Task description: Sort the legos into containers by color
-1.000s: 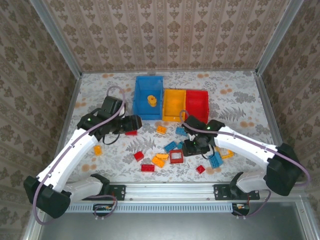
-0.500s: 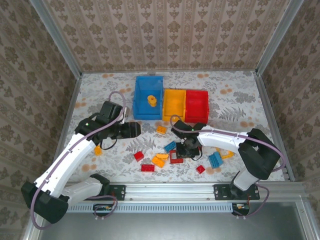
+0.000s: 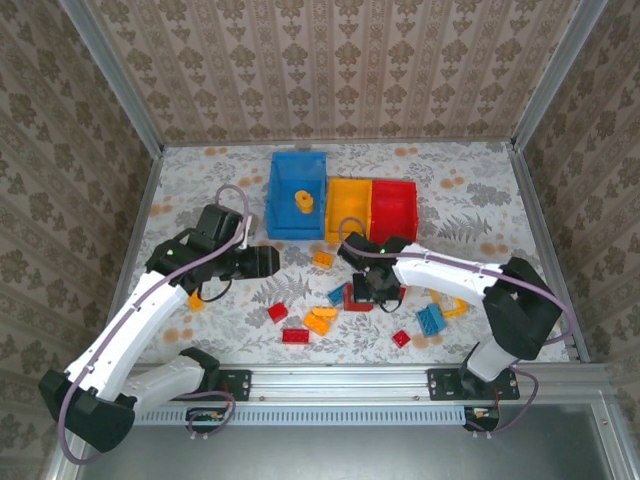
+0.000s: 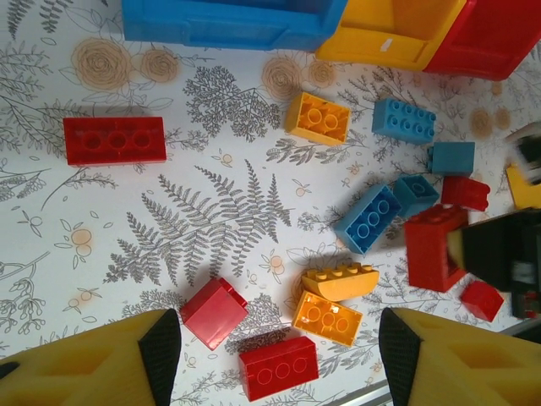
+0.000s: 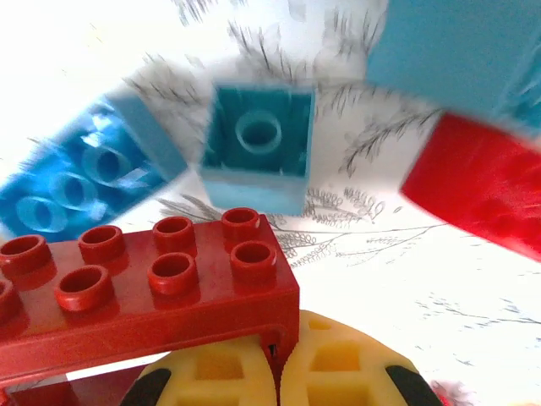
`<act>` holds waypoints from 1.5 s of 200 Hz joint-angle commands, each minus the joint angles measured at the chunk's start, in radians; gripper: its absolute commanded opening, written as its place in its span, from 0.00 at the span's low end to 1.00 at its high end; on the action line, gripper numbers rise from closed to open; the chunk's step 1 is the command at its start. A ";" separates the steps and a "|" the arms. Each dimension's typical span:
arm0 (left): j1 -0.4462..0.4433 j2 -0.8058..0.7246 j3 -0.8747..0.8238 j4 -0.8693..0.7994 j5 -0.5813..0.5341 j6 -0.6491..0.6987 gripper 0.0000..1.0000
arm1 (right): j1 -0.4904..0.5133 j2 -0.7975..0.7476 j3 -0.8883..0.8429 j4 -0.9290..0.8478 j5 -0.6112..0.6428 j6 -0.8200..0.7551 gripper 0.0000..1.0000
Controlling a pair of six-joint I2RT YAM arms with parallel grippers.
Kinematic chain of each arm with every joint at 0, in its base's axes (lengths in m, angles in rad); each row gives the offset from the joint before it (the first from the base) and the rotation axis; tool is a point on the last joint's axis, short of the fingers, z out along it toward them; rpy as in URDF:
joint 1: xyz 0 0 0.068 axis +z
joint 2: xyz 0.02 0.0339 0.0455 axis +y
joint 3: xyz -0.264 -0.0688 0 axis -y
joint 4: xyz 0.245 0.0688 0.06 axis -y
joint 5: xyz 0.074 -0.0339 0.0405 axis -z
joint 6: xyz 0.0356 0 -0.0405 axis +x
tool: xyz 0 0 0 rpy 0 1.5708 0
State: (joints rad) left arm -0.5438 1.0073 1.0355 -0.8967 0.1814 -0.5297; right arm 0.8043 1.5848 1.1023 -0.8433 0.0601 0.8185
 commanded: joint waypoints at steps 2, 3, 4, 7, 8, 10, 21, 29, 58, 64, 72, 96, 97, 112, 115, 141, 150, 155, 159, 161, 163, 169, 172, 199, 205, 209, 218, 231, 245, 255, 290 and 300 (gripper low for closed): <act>-0.008 -0.024 0.044 -0.010 -0.043 -0.025 0.65 | -0.034 -0.011 0.213 -0.184 0.173 -0.027 0.00; -0.008 -0.024 0.044 -0.009 -0.045 -0.026 0.65 | -0.036 -0.004 0.221 -0.188 0.177 -0.030 0.00; -0.008 -0.024 0.044 -0.008 -0.045 -0.027 0.65 | -0.040 0.001 0.232 -0.190 0.180 -0.035 0.00; -0.008 -0.022 0.046 -0.003 -0.048 -0.030 0.65 | -0.048 0.019 0.258 -0.196 0.188 -0.044 0.00; -0.008 -0.021 0.046 -0.002 -0.050 -0.032 0.65 | -0.050 0.024 0.269 -0.198 0.190 -0.048 0.00; -0.008 -0.023 0.047 0.002 -0.052 -0.034 0.65 | -0.055 0.036 0.286 -0.201 0.196 -0.055 0.00; -0.008 -0.015 0.055 0.011 -0.062 -0.041 0.65 | -0.088 0.107 0.378 -0.208 0.212 -0.092 0.00; -0.008 -0.009 0.063 0.015 -0.070 -0.042 0.65 | -0.118 0.162 0.442 -0.211 0.220 -0.112 0.00; -0.011 0.022 0.112 0.015 -0.086 -0.039 0.65 | -0.210 0.356 0.669 -0.214 0.236 -0.161 0.00; -0.011 0.028 0.120 0.016 -0.089 -0.041 0.65 | -0.225 0.390 0.708 -0.209 0.228 -0.170 0.00; -0.012 0.034 0.126 0.020 -0.091 -0.042 0.65 | -0.239 0.439 0.758 -0.203 0.215 -0.177 0.00; -0.013 0.045 0.127 0.027 -0.095 -0.050 0.65 | -0.258 0.569 0.886 -0.199 0.195 -0.191 0.00; -0.013 0.045 0.127 0.027 -0.095 -0.051 0.65 | -0.258 0.573 0.890 -0.199 0.196 -0.192 0.00; -0.015 0.049 0.127 0.030 -0.094 -0.054 0.65 | -0.260 0.641 0.957 -0.215 0.199 -0.196 0.00; -0.015 0.050 0.126 0.031 -0.093 -0.055 0.65 | -0.261 0.651 0.970 -0.220 0.198 -0.193 0.00; -0.015 0.056 0.126 0.030 -0.097 -0.055 0.65 | -0.264 0.707 1.014 -0.240 0.194 -0.170 0.00; -0.015 0.057 0.125 0.032 -0.096 -0.056 0.65 | -0.264 0.713 1.015 -0.237 0.193 -0.165 0.01; -0.015 0.059 0.125 0.033 -0.097 -0.056 0.65 | -0.264 0.717 1.017 -0.239 0.194 -0.163 0.03; -0.015 0.060 0.124 0.033 -0.095 -0.056 0.65 | -0.264 0.720 1.019 -0.241 0.195 -0.161 0.05; -0.015 0.061 0.124 0.033 -0.095 -0.056 0.65 | -0.264 0.721 1.020 -0.242 0.196 -0.159 0.05; -0.015 0.062 0.124 0.033 -0.095 -0.056 0.65 | -0.264 0.723 1.019 -0.244 0.196 -0.158 0.06; -0.015 0.063 0.123 0.034 -0.094 -0.056 0.65 | -0.264 0.728 1.023 -0.251 0.198 -0.155 0.07; -0.015 0.064 0.123 0.035 -0.093 -0.056 0.65 | -0.265 0.730 1.023 -0.254 0.200 -0.153 0.08; -0.015 0.061 0.119 0.033 -0.097 -0.056 0.65 | -0.266 0.743 1.018 -0.286 0.212 -0.144 0.08; -0.015 0.060 0.117 0.034 -0.097 -0.057 0.65 | -0.266 0.744 1.014 -0.290 0.214 -0.142 0.08; -0.015 0.060 0.117 0.035 -0.097 -0.056 0.65 | -0.266 0.742 1.012 -0.290 0.216 -0.142 0.08; -0.015 0.059 0.115 0.035 -0.096 -0.056 0.65 | -0.266 0.741 1.009 -0.291 0.216 -0.142 0.10; -0.015 0.059 0.116 0.035 -0.094 -0.056 0.65 | -0.264 0.735 1.009 -0.287 0.211 -0.145 0.15; -0.015 0.059 0.117 0.035 -0.094 -0.053 0.65 | -0.263 0.722 1.010 -0.274 0.204 -0.151 0.21; -0.015 0.060 0.117 0.035 -0.093 -0.052 0.65 | -0.260 0.712 1.014 -0.272 0.199 -0.154 0.27; -0.015 0.062 0.110 0.041 -0.087 -0.052 0.65 | -0.257 0.669 1.023 -0.293 0.193 -0.140 0.34; -0.015 0.062 0.110 0.044 -0.084 -0.053 0.65 | -0.254 0.641 1.014 -0.287 0.190 -0.137 0.34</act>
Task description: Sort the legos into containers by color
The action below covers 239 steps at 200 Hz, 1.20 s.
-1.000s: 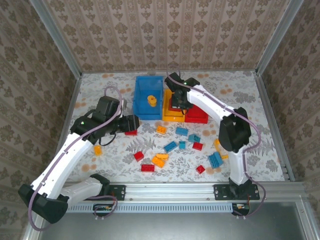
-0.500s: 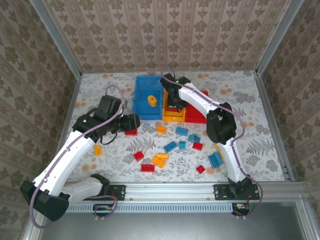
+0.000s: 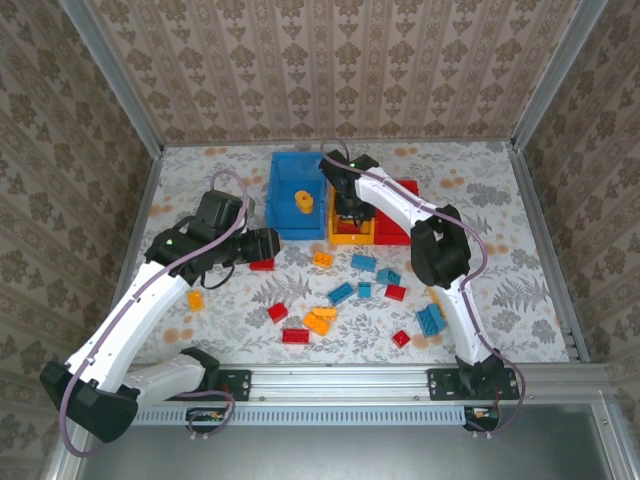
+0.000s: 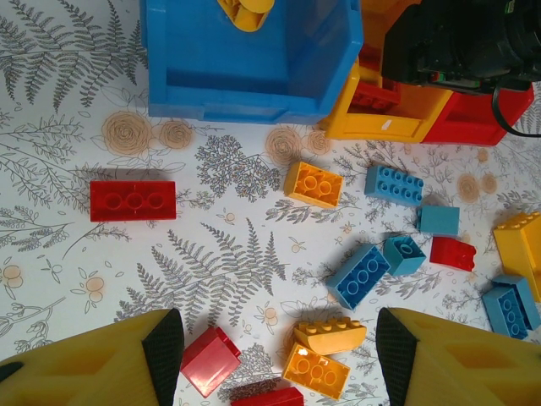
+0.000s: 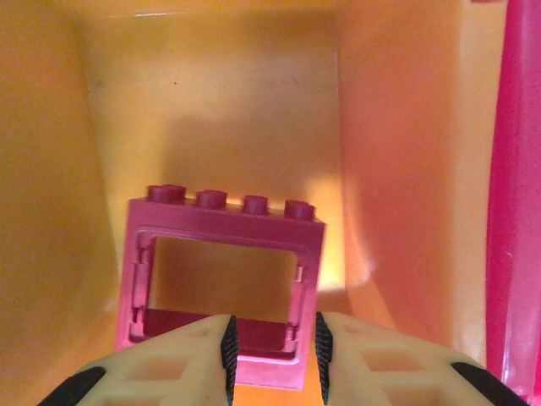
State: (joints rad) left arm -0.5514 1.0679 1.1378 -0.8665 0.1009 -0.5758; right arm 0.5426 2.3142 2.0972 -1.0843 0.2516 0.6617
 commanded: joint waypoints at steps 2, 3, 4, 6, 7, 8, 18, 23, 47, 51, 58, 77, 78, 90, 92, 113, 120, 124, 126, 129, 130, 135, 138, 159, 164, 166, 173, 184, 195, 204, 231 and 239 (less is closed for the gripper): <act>-0.007 0.001 0.007 0.014 -0.003 -0.007 0.65 | 0.008 -0.095 0.018 -0.044 -0.003 0.019 0.34; -0.007 0.001 0.007 0.015 -0.004 -0.007 0.65 | 0.008 -0.098 0.016 -0.043 -0.003 0.020 0.34; -0.007 0.001 0.007 0.015 -0.003 -0.006 0.65 | 0.008 -0.102 0.015 -0.041 -0.004 0.020 0.34; -0.007 0.001 0.007 0.016 -0.002 -0.006 0.65 | 0.009 -0.109 0.012 -0.039 -0.005 0.020 0.34; -0.007 0.001 0.007 0.016 -0.003 -0.007 0.65 | 0.009 -0.112 0.010 -0.037 -0.006 0.019 0.34; -0.007 0.001 0.006 0.016 -0.003 -0.007 0.65 | 0.010 -0.116 0.009 -0.036 -0.007 0.019 0.34; -0.007 0.003 0.004 0.021 0.001 -0.006 0.65 | 0.014 -0.157 -0.006 -0.025 -0.006 0.018 0.34; -0.007 0.004 -0.001 0.024 0.003 -0.004 0.65 | 0.017 -0.178 -0.015 -0.022 -0.004 0.019 0.34; -0.007 0.016 -0.019 0.047 0.027 0.010 0.65 | 0.021 -0.340 -0.167 0.034 0.005 0.041 0.38; -0.008 0.020 -0.024 0.052 0.033 0.015 0.65 | 0.020 -0.376 -0.210 0.050 0.005 0.047 0.39; -0.010 0.025 -0.031 0.061 0.042 0.020 0.65 | 0.020 -0.440 -0.291 0.076 0.007 0.058 0.40; -0.014 0.036 -0.056 0.079 0.058 0.035 0.65 | 0.022 -0.620 -0.519 0.125 -0.006 0.074 0.42; -0.014 0.036 -0.057 0.081 0.058 0.035 0.65 | 0.022 -0.627 -0.534 0.127 -0.008 0.074 0.42; -0.017 0.034 -0.076 0.091 0.061 0.037 0.65 | 0.026 -0.731 -0.693 0.186 -0.072 0.056 0.45; -0.018 0.034 -0.081 0.094 0.062 0.037 0.65 | 0.026 -0.747 -0.720 0.201 -0.090 0.045 0.46; -0.021 0.029 -0.112 0.113 0.066 0.031 0.65 | 0.056 -0.847 -0.935 0.338 -0.239 -0.099 0.57; -0.022 0.029 -0.120 0.117 0.065 0.030 0.65 | 0.072 -0.850 -0.972 0.360 -0.261 -0.162 0.62; -0.022 0.029 -0.124 0.117 0.065 0.030 0.65 | 0.079 -0.845 -0.982 0.363 -0.263 -0.202 0.64; -0.023 0.029 -0.126 0.118 0.065 0.029 0.65 | 0.082 -0.841 -0.986 0.366 -0.262 -0.219 0.65; -0.024 0.029 -0.127 0.119 0.064 0.028 0.65 | 0.086 -0.833 -0.990 0.366 -0.261 -0.246 0.66; -0.024 0.029 -0.129 0.119 0.063 0.028 0.65 | 0.086 -0.830 -0.991 0.366 -0.261 -0.255 0.66; -0.024 0.029 -0.133 0.121 0.063 0.027 0.65 | 0.086 -0.813 -0.988 0.366 -0.258 -0.296 0.67; -0.024 0.029 -0.136 0.123 0.063 0.027 0.65 | 0.086 -0.801 -0.984 0.366 -0.254 -0.319 0.68; -0.024 0.033 -0.144 0.128 0.065 0.022 0.65 | 0.082 -0.699 -0.928 0.380 -0.196 -0.451 0.75; -0.024 0.033 -0.143 0.130 0.065 0.021 0.65 | 0.079 -0.666 -0.908 0.377 -0.190 -0.477 0.76; -0.025 0.034 -0.142 0.129 0.065 0.021 0.65 | 0.079 -0.652 -0.898 0.373 -0.187 -0.488 0.76; -0.025 0.036 -0.142 0.130 0.063 0.020 0.65 | 0.077 -0.602 -0.861 0.358 -0.167 -0.517 0.76; -0.025 0.036 -0.138 0.126 0.060 0.022 0.65 | 0.077 -0.528 -0.815 0.335 -0.127 -0.549 0.76; -0.025 0.035 -0.130 0.119 0.052 0.022 0.65 | 0.072 -0.474 -0.785 0.324 -0.087 -0.567 0.77; -0.025 0.032 -0.126 0.113 0.047 0.023 0.65 | 0.068 -0.446 -0.773 0.324 -0.070 -0.581 0.77; -0.027 0.023 -0.117 0.103 0.040 0.019 0.65 | 0.057 -0.385 -0.741 0.344 -0.088 -0.625 0.78; -0.027 0.021 -0.116 0.100 0.040 0.016 0.65 | 0.057 -0.370 -0.730 0.346 -0.099 -0.632 0.78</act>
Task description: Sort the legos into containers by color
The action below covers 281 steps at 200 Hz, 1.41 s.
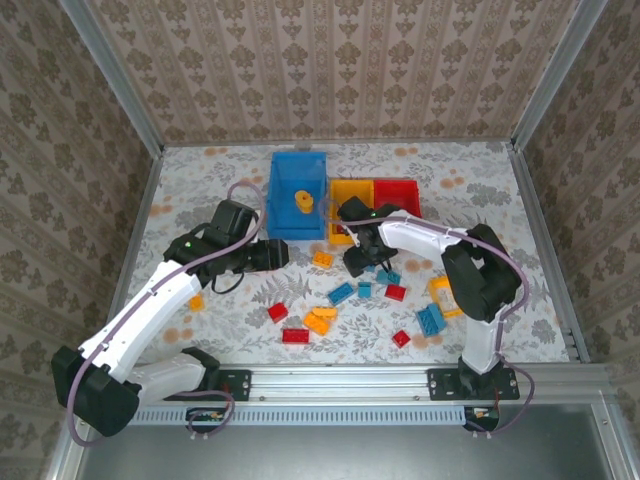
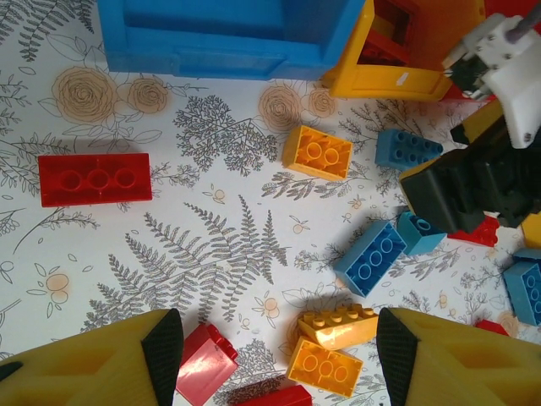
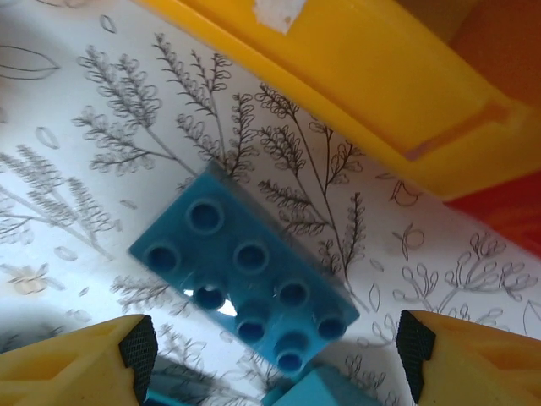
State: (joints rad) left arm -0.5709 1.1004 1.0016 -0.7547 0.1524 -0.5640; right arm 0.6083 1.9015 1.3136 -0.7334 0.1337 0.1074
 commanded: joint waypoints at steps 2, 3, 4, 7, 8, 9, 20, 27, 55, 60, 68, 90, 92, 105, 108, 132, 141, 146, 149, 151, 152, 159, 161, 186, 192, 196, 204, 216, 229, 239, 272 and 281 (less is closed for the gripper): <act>-0.007 -0.012 0.020 -0.012 -0.011 0.004 0.65 | -0.008 0.047 0.057 -0.004 0.015 -0.077 0.78; -0.007 -0.012 0.021 -0.012 -0.011 0.004 0.65 | -0.008 0.048 0.059 -0.004 0.014 -0.079 0.78; -0.007 -0.013 0.020 -0.012 -0.011 0.004 0.65 | -0.008 0.052 0.061 -0.003 0.011 -0.079 0.78; -0.007 -0.014 0.019 -0.012 -0.011 0.003 0.65 | -0.008 0.059 0.065 -0.002 0.005 -0.081 0.78; -0.007 -0.014 0.019 -0.012 -0.011 0.003 0.65 | -0.008 0.061 0.067 -0.002 0.003 -0.082 0.78; -0.007 -0.014 0.019 -0.012 -0.011 0.002 0.65 | -0.008 0.064 0.068 -0.001 0.001 -0.082 0.78; -0.007 -0.017 0.016 -0.011 -0.007 0.001 0.66 | -0.008 0.085 0.079 0.008 -0.015 -0.084 0.78; -0.007 -0.019 0.013 -0.009 -0.001 0.000 0.66 | -0.010 0.098 0.084 0.013 -0.020 -0.084 0.77; -0.007 -0.040 -0.014 0.063 0.089 -0.004 0.68 | -0.009 0.136 0.100 0.013 -0.051 -0.073 0.69; -0.007 -0.044 -0.023 0.084 0.109 -0.011 0.68 | -0.010 0.139 0.097 0.014 -0.060 -0.071 0.67; -0.006 -0.051 -0.039 0.124 0.154 -0.018 0.69 | -0.010 0.141 0.092 0.017 -0.070 -0.064 0.64; -0.006 -0.066 -0.084 0.227 0.247 -0.044 0.70 | -0.010 0.124 0.062 0.029 -0.085 -0.044 0.53; -0.006 -0.066 -0.086 0.233 0.251 -0.046 0.70 | -0.010 0.121 0.060 0.030 -0.085 -0.042 0.52; -0.004 -0.069 -0.096 0.255 0.266 -0.050 0.70 | -0.010 0.099 0.044 0.034 -0.086 -0.029 0.44; -0.003 -0.070 -0.096 0.259 0.268 -0.053 0.70 | -0.009 0.092 0.041 0.035 -0.087 -0.025 0.43; -0.001 -0.068 -0.093 0.275 0.282 -0.060 0.70 | -0.005 0.004 0.013 0.036 -0.086 0.005 0.30; -0.001 -0.063 -0.081 0.277 0.282 -0.061 0.70 | -0.005 -0.051 0.003 0.034 -0.079 0.026 0.28; -0.002 -0.058 -0.070 0.278 0.281 -0.062 0.70 | -0.008 -0.084 -0.001 0.030 -0.073 0.039 0.28; -0.004 -0.055 -0.062 0.278 0.279 -0.062 0.70 | -0.010 -0.107 -0.002 0.027 -0.069 0.048 0.28; -0.004 -0.051 -0.057 0.278 0.277 -0.061 0.70 | -0.011 -0.121 -0.002 0.023 -0.065 0.053 0.28; -0.005 -0.049 -0.054 0.278 0.275 -0.061 0.70 | -0.012 -0.126 -0.003 0.022 -0.062 0.057 0.28; -0.010 -0.035 -0.029 0.275 0.266 -0.061 0.70 | -0.021 -0.170 0.002 0.010 -0.045 0.074 0.28; -0.010 -0.029 -0.017 0.273 0.262 -0.061 0.70 | -0.024 -0.182 0.005 0.005 -0.039 0.081 0.28; -0.036 0.080 0.110 0.266 0.234 -0.040 0.70 | -0.122 -0.249 0.059 -0.049 -0.025 0.162 0.27; -0.046 0.112 0.149 0.256 0.223 -0.029 0.70 | -0.149 -0.246 0.074 -0.054 -0.032 0.176 0.27; -0.056 0.136 0.176 0.251 0.211 -0.019 0.70 | -0.166 -0.240 0.085 -0.054 -0.038 0.184 0.27; -0.077 0.185 0.229 0.228 0.187 0.002 0.70 | -0.194 -0.219 0.109 -0.059 -0.045 0.198 0.27; -0.107 0.259 0.310 0.196 0.137 0.035 0.70 | -0.233 -0.164 0.161 -0.072 -0.052 0.220 0.26; -0.148 0.340 0.415 0.147 0.079 0.078 0.70 | -0.265 -0.097 0.223 -0.092 -0.039 0.258 0.26; -0.185 0.402 0.499 0.099 0.011 0.113 0.70 | -0.289 -0.046 0.267 -0.099 -0.040 0.288 0.26; -0.277 0.536 0.658 0.060 -0.088 0.195 0.71 | -0.329 0.107 0.388 -0.138 -0.050 0.342 0.25; -0.290 0.562 0.680 0.055 -0.090 0.204 0.71 | -0.331 0.139 0.411 -0.153 -0.046 0.347 0.26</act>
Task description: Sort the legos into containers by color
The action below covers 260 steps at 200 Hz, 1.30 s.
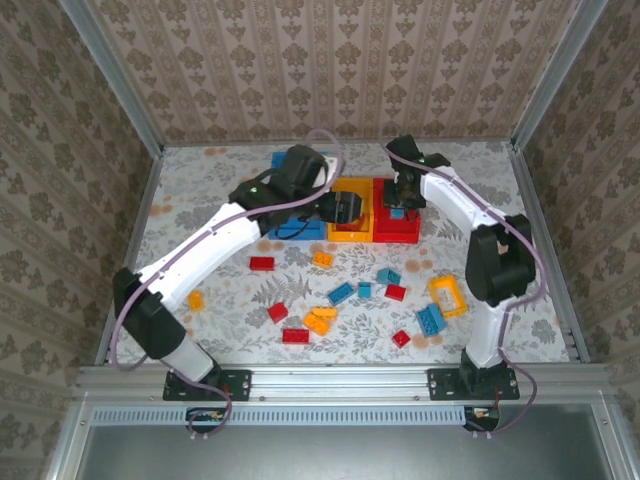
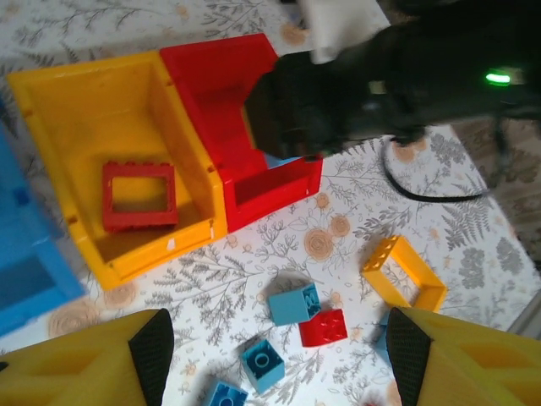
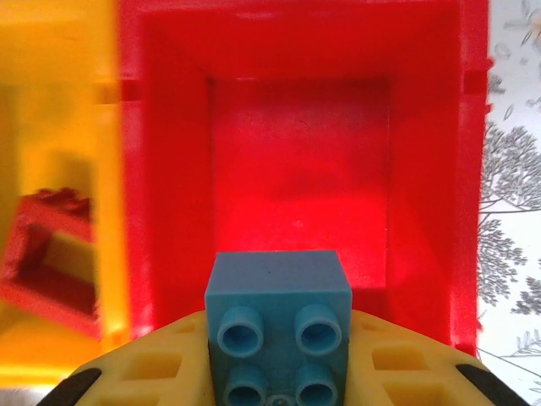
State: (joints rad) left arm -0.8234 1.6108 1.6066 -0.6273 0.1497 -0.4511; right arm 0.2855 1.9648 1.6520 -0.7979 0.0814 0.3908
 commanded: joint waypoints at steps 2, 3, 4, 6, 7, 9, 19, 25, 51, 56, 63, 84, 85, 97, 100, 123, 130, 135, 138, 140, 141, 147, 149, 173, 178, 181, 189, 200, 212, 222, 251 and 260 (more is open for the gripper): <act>-0.040 0.055 0.079 -0.074 -0.089 0.094 0.71 | -0.010 0.081 0.077 -0.091 0.005 0.065 0.27; -0.041 0.056 0.081 -0.075 -0.089 0.095 0.71 | -0.011 0.084 0.080 -0.093 0.006 0.066 0.27; -0.041 0.060 0.082 -0.075 -0.089 0.096 0.71 | -0.011 0.088 0.082 -0.095 0.006 0.067 0.27; -0.042 0.064 0.086 -0.077 -0.089 0.097 0.71 | -0.010 0.093 0.086 -0.098 0.006 0.070 0.28; -0.044 0.066 0.087 -0.078 -0.089 0.097 0.71 | -0.010 0.096 0.088 -0.099 0.006 0.070 0.28; -0.045 0.068 0.089 -0.079 -0.091 0.097 0.71 | -0.012 0.101 0.091 -0.103 0.006 0.072 0.29; -0.049 0.074 0.093 -0.081 -0.094 0.096 0.71 | -0.015 0.125 0.107 -0.117 0.005 0.081 0.33; -0.048 0.072 0.089 -0.081 -0.093 0.093 0.71 | -0.015 0.131 0.110 -0.119 0.004 0.085 0.36; -0.045 0.044 0.055 -0.082 -0.111 0.088 0.71 | -0.014 0.116 0.100 -0.099 -0.011 0.093 0.49; -0.043 0.037 0.048 -0.083 -0.113 0.085 0.71 | -0.013 0.110 0.100 -0.097 -0.012 0.094 0.51; -0.040 0.027 0.035 -0.082 -0.113 0.078 0.71 | -0.011 0.100 0.101 -0.097 -0.013 0.094 0.52; -0.023 -0.009 -0.006 -0.081 -0.116 0.060 0.71 | -0.006 0.061 0.104 -0.102 -0.010 0.098 0.56; -0.023 -0.012 -0.008 -0.081 -0.117 0.060 0.71 | -0.006 0.059 0.104 -0.103 -0.010 0.098 0.56; -0.012 -0.035 -0.028 -0.087 -0.128 0.045 0.71 | -0.005 0.032 0.108 -0.118 -0.005 0.108 0.56; -0.010 -0.042 -0.034 -0.090 -0.133 0.040 0.71 | -0.003 0.025 0.108 -0.120 -0.004 0.110 0.56; 0.023 -0.122 -0.097 -0.121 -0.182 -0.021 0.70 | 0.014 -0.068 0.091 -0.123 0.020 0.123 0.54; 0.043 -0.155 -0.129 -0.126 -0.195 -0.053 0.70 | 0.025 -0.105 0.082 -0.118 0.033 0.119 0.53; 0.059 -0.182 -0.156 -0.132 -0.201 -0.078 0.70 | 0.037 -0.132 0.070 -0.110 0.043 0.112 0.53; 0.070 -0.199 -0.174 -0.136 -0.206 -0.094 0.70 | 0.046 -0.150 0.061 -0.100 0.049 0.107 0.53; 0.078 -0.210 -0.184 -0.139 -0.205 -0.106 0.70 | 0.050 -0.162 0.055 -0.094 0.050 0.102 0.53; 0.082 -0.215 -0.190 -0.141 -0.207 -0.111 0.70 | 0.054 -0.168 0.049 -0.092 0.050 0.100 0.53; 0.104 -0.247 -0.223 -0.155 -0.212 -0.148 0.69 | 0.072 -0.206 0.020 -0.063 0.051 0.084 0.54; 0.114 -0.259 -0.235 -0.160 -0.214 -0.161 0.69 | 0.080 -0.219 0.010 -0.052 0.049 0.078 0.54; 0.224 -0.382 -0.373 -0.236 -0.214 -0.292 0.69 | 0.172 -0.380 -0.195 0.149 -0.058 0.002 0.57; 0.242 -0.408 -0.399 -0.257 -0.220 -0.318 0.69 | 0.194 -0.409 -0.244 0.194 -0.082 -0.013 0.58; 0.253 -0.425 -0.411 -0.273 -0.224 -0.334 0.68 | 0.207 -0.426 -0.268 0.220 -0.103 -0.023 0.59; 0.278 -0.466 -0.443 -0.321 -0.245 -0.383 0.69 | 0.238 -0.460 -0.338 0.298 -0.163 -0.041 0.61; 0.321 -0.513 -0.491 -0.389 -0.263 -0.450 0.69 | 0.265 -0.485 -0.411 0.370 -0.246 -0.039 0.64; 0.403 -0.539 -0.532 -0.460 -0.255 -0.492 0.69 | 0.286 -0.485 -0.460 0.422 -0.347 -0.032 0.66; 0.479 -0.532 -0.562 -0.533 -0.244 -0.524 0.70 | 0.306 -0.477 -0.488 0.464 -0.431 -0.037 0.68; 0.711 -0.421 -0.648 -0.583 -0.181 -0.495 0.75 | 0.349 -0.419 -0.462 0.451 -0.573 -0.096 0.71; 0.763 -0.390 -0.661 -0.556 -0.191 -0.469 0.77 | 0.356 -0.399 -0.437 0.425 -0.601 -0.115 0.72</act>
State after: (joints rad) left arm -0.1730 1.1458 0.9901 -1.1057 -0.0574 -0.9104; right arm 0.6178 1.5326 1.1698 -0.4114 -0.3347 0.3473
